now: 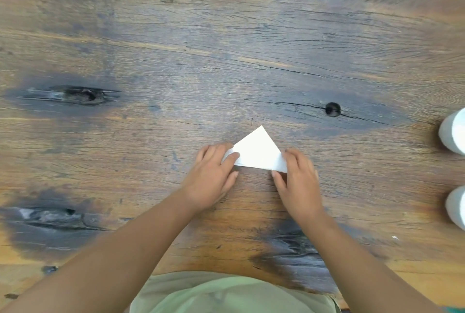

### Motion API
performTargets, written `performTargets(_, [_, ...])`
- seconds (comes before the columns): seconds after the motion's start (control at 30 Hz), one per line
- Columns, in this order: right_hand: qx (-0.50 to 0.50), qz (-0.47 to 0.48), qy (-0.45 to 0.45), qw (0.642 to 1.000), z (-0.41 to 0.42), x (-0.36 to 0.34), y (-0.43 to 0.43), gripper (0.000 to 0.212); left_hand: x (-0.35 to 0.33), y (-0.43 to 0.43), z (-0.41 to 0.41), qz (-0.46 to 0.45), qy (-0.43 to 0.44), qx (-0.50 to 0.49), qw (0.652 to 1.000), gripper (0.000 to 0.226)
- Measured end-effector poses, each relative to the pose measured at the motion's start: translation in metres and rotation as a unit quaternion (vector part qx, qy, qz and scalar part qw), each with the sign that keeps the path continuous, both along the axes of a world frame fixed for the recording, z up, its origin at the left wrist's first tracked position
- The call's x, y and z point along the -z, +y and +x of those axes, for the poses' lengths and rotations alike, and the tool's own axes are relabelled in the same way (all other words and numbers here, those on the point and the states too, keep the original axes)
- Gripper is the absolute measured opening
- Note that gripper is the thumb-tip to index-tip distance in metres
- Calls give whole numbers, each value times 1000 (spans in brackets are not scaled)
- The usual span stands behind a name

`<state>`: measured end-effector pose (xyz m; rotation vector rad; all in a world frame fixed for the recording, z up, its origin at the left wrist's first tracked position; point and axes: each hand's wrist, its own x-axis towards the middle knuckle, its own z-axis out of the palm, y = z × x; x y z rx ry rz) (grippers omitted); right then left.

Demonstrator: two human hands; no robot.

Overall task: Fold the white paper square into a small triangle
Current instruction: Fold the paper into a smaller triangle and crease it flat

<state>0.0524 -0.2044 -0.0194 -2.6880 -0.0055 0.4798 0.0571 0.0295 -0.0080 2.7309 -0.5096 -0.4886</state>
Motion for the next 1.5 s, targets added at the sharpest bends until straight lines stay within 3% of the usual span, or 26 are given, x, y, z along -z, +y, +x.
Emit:
performTargets(0.2, [144, -28, 12, 989, 11, 0, 8, 35, 9, -20, 11, -11, 5, 56, 998, 47])
performTargets(0.3, [143, -60, 35, 987, 17, 0, 11, 29, 19, -26, 6, 19, 31, 63, 997, 55])
performTargets(0.47, [145, -3, 54, 988, 23, 1, 0, 18, 22, -31, -1, 38, 32, 60, 997, 57])
performTargets(0.6, [212, 122, 98, 965, 32, 2, -11, 15, 20, -39, -3, 37, 53, 34, 997, 56])
performTargets(0.7, [301, 305, 174, 887, 39, 0, -12, 22, 17, -43, -4, 35, 67, 9, 997, 58])
performTargets(0.73, [302, 327, 181, 877, 40, 0, -12, 20, 15, -44, -5, 35, 68, 3, 997, 59])
performTargets(0.97, [211, 342, 65, 913, 39, -10, 12, 23, 11, -40, -10, 59, 76, 0, 995, 58])
performTargets(1.1, [48, 271, 27, 961, 31, -15, 28, 44, 13, -28, -16, 32, 77, -21, 996, 59])
performTargets(1.27, [-107, 179, 40, 977, 20, -14, 38, 62, 13, -2, -30, 42, 85, -12, 995, 60])
performTargets(1.5, [-184, 52, 5, 981, 9, 3, 46, 45, 11, 15, -46, 62, 62, 9, 996, 63])
